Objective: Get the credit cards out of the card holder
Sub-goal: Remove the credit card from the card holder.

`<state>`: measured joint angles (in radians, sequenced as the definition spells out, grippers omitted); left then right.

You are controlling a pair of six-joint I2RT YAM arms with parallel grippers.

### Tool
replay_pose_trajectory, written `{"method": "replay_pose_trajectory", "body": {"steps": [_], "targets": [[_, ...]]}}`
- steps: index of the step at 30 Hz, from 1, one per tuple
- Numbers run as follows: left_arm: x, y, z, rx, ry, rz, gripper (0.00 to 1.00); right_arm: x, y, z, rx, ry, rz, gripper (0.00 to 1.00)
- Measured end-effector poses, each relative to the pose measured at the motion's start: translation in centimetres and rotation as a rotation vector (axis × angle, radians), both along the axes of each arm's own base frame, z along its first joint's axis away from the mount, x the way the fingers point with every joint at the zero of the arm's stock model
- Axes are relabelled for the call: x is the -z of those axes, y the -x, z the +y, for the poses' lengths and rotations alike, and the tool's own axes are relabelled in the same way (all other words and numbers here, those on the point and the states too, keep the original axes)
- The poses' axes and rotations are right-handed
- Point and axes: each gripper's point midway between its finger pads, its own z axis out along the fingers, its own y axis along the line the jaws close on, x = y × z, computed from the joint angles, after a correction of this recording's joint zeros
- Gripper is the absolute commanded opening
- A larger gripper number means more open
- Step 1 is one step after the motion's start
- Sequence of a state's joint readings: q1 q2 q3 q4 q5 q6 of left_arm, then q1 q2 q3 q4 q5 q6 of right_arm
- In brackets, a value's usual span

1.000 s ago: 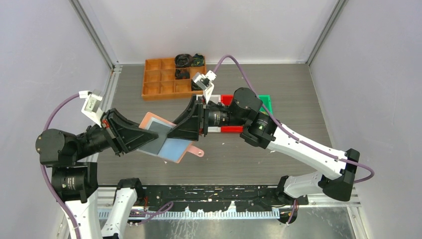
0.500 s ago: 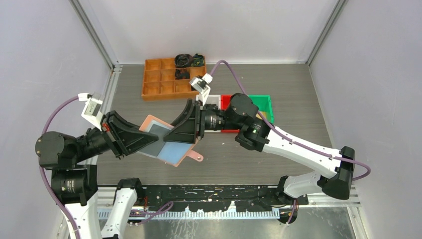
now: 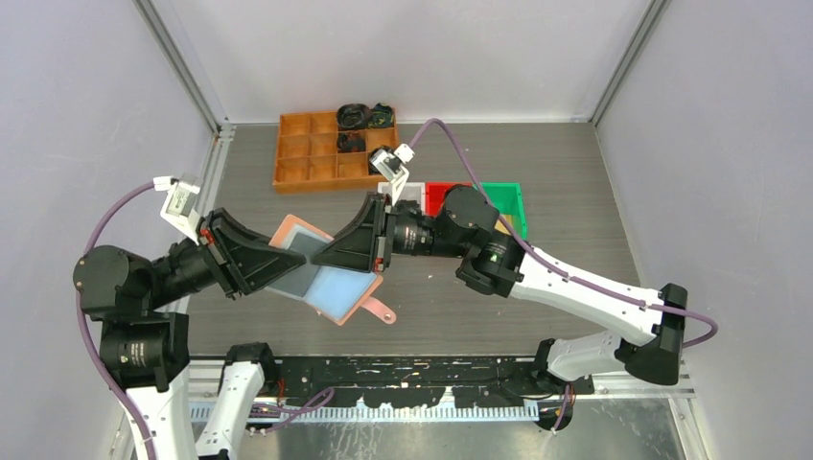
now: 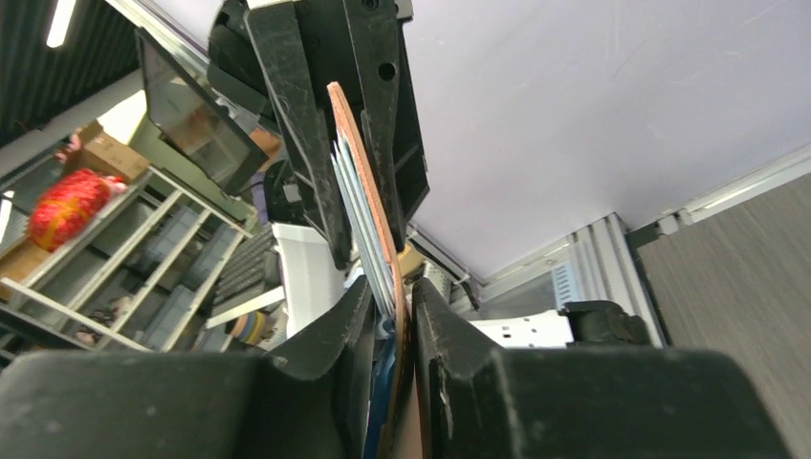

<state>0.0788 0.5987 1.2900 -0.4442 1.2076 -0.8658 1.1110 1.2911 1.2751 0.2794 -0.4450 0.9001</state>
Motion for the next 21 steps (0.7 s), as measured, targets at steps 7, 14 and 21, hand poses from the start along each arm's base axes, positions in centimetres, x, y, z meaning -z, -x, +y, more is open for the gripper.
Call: {"method": "replay_pose_trajectory", "body": {"steps": [7, 14, 21], "targets": [[-0.2, -0.3, -0.1, 0.025, 0.028, 0.079, 0.35, 1.0, -0.4, -0.9, 0.059, 0.037, -0.066, 0.23], [0.0, -0.3, -0.1, 0.02, 0.027, 0.082, 0.17, 1.2, -0.5, -1.5, 0.076, 0.056, -0.091, 0.23], [0.3, -0.5, 0.0, 0.013, 0.019, 0.088, 0.0, 1.3, -0.5, -1.8, 0.08, 0.064, -0.098, 0.31]]}}
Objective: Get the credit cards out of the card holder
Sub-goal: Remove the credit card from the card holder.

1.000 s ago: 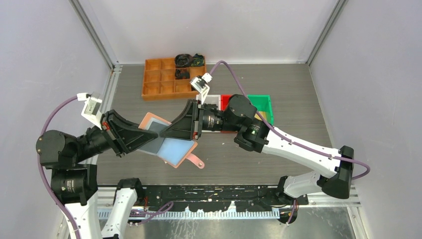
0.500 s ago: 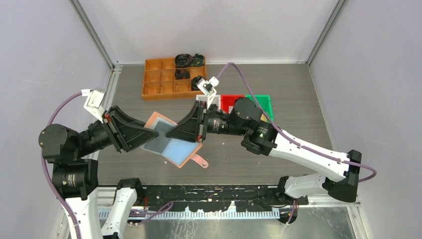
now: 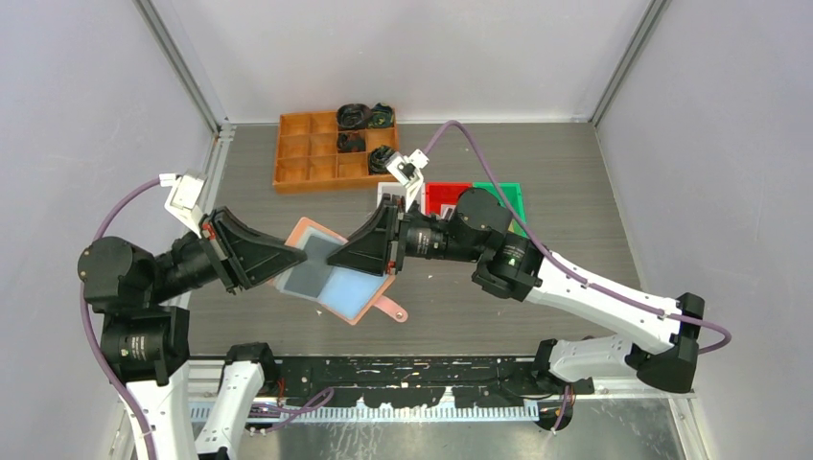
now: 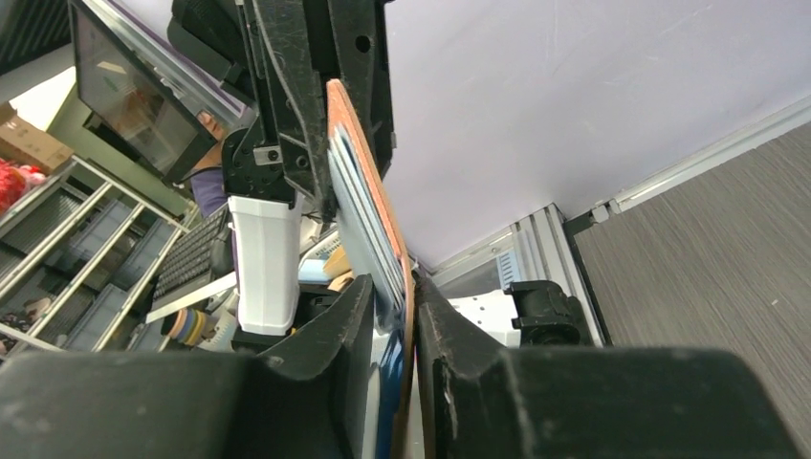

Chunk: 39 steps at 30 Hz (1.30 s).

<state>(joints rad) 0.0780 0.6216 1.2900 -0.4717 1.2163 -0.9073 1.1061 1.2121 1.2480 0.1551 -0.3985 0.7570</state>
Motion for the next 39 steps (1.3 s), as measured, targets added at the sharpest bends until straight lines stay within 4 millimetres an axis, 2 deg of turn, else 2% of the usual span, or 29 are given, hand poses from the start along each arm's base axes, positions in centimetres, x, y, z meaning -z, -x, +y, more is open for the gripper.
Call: {"method": "replay_pose_trajectory", "body": {"steps": [2, 4, 10, 19, 22, 25, 28, 36, 39], "targets": [[0.0, 0.1, 0.0, 0.003, 0.0, 0.005, 0.0, 0.2, -0.2, -0.2, 0.01, 0.004, 0.001, 0.38], [0.0, 0.1, 0.0, 0.002, 0.0, 0.004, 0.0, 0.6, -0.7, -0.4, 0.024, 0.008, 0.011, 0.51], [-0.1, 0.6, 0.0, 0.0, -0.001, -0.019, 0.0, 0.6, -1.0, 0.4, -0.008, -0.022, 0.076, 0.69], [0.3, 0.5, 0.0, -0.015, -0.019, -0.041, 0.0, -0.5, -0.4, 1.8, -0.116, -0.117, 0.169, 0.73], [0.5, 0.3, 0.1, -0.025, -0.025, -0.04, 0.0, -1.4, 0.2, 1.6, -0.152, -0.154, 0.172, 0.67], [0.6, 0.2, 0.1, -0.03, -0.026, -0.036, 0.0, -1.6, 0.5, 1.5, -0.161, -0.161, 0.169, 0.51], [0.6, 0.3, 0.2, -0.033, -0.026, -0.032, 0.0, -0.6, 0.3, 2.0, -0.139, -0.107, 0.191, 0.37], [0.5, 0.2, 0.2, -0.046, -0.018, -0.014, 0.0, -0.7, 0.5, 1.5, -0.115, -0.083, 0.172, 0.19], [0.4, 0.3, 0.2, -0.043, -0.006, 0.008, 0.12, -0.9, 0.8, 1.3, -0.113, -0.089, 0.152, 0.15]]}}
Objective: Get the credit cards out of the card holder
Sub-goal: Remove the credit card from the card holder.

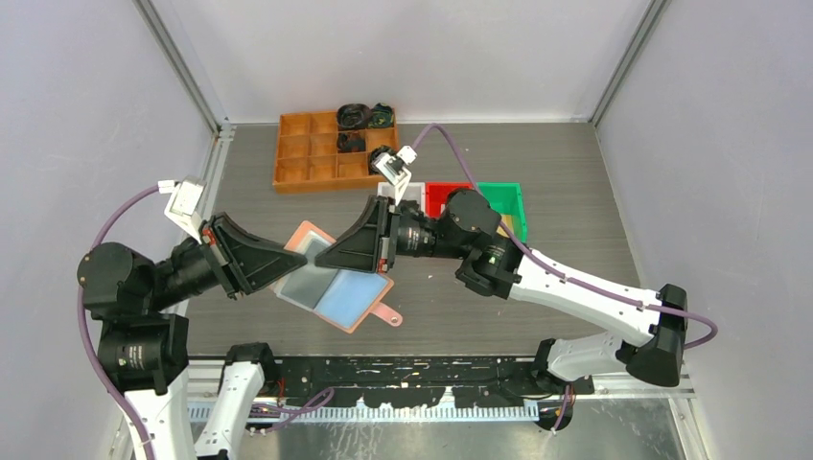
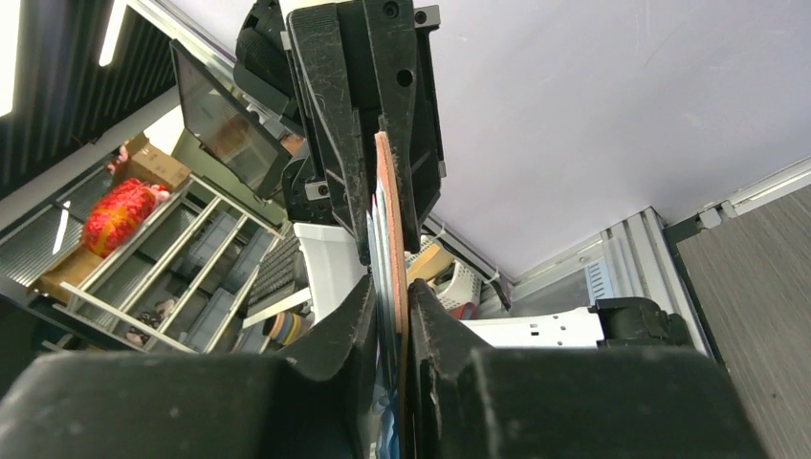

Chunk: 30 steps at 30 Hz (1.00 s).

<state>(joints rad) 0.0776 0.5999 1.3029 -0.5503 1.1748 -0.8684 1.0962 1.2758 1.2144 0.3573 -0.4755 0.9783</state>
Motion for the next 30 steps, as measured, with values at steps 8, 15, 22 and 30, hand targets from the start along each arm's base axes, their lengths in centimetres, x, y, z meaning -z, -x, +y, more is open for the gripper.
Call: {"method": "replay_pose_trajectory", "body": {"steps": [8, 15, 22, 30], "targets": [[-0.3, 0.3, -0.2, 0.027, 0.023, 0.034, 0.17, -0.2, 0.3, -0.3, 0.007, -0.017, -0.035, 0.13], [-0.6, 0.8, -0.4, 0.062, 0.031, 0.044, 0.21, 0.2, 0.7, -1.4, 0.014, -0.019, -0.09, 0.12], [-0.9, 1.2, -0.5, 0.085, 0.028, 0.027, 0.24, 0.1, 1.3, -2.2, 0.01, -0.026, -0.146, 0.12], [-0.2, 2.4, -0.5, 0.112, -0.015, -0.039, 0.29, 0.7, 1.9, -2.1, -0.034, -0.01, -0.161, 0.12]]}}
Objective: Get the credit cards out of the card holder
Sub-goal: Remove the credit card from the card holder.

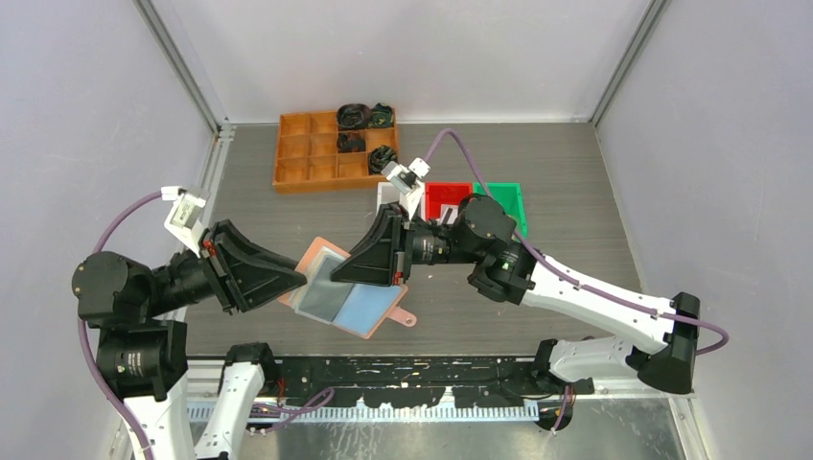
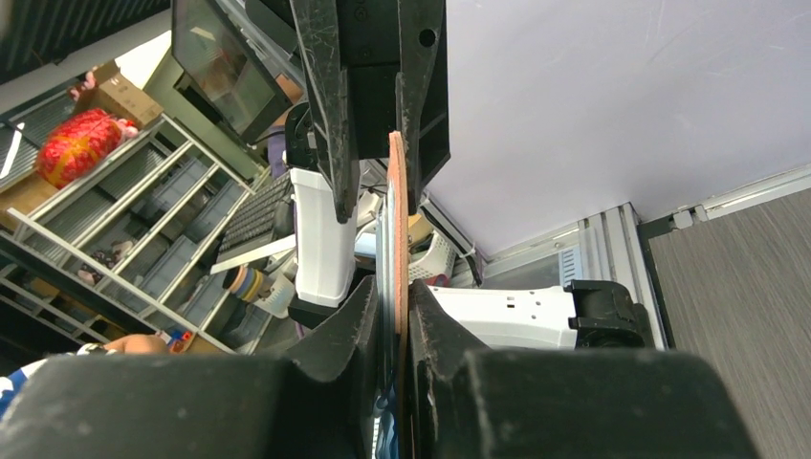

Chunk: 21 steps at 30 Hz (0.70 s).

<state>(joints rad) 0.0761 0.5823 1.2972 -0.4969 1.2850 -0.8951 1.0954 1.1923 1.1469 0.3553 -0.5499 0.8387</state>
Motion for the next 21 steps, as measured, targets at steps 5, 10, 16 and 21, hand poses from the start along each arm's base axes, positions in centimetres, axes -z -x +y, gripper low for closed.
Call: {"method": "replay_pose_trajectory", "body": {"steps": [5, 10, 16, 21], "targets": [[1.1, 0.3, 0.0, 0.027, -0.03, -0.009, 0.22, 0.0, 0.2, 0.3, -0.022, 0.009, -0.009, 0.11], [1.9, 0.6, 0.0, 0.046, -0.05, -0.005, 0.07, -0.3, 0.4, 0.2, -0.033, 0.013, -0.028, 0.11], [1.9, 1.0, -0.1, 0.067, -0.047, 0.007, 0.0, -0.2, 0.5, 0.1, -0.042, 0.018, -0.046, 0.11], [1.4, 0.9, -0.1, 0.079, -0.022, 0.041, 0.09, -0.5, 0.6, 0.0, -0.047, 0.003, -0.057, 0.11]]}}
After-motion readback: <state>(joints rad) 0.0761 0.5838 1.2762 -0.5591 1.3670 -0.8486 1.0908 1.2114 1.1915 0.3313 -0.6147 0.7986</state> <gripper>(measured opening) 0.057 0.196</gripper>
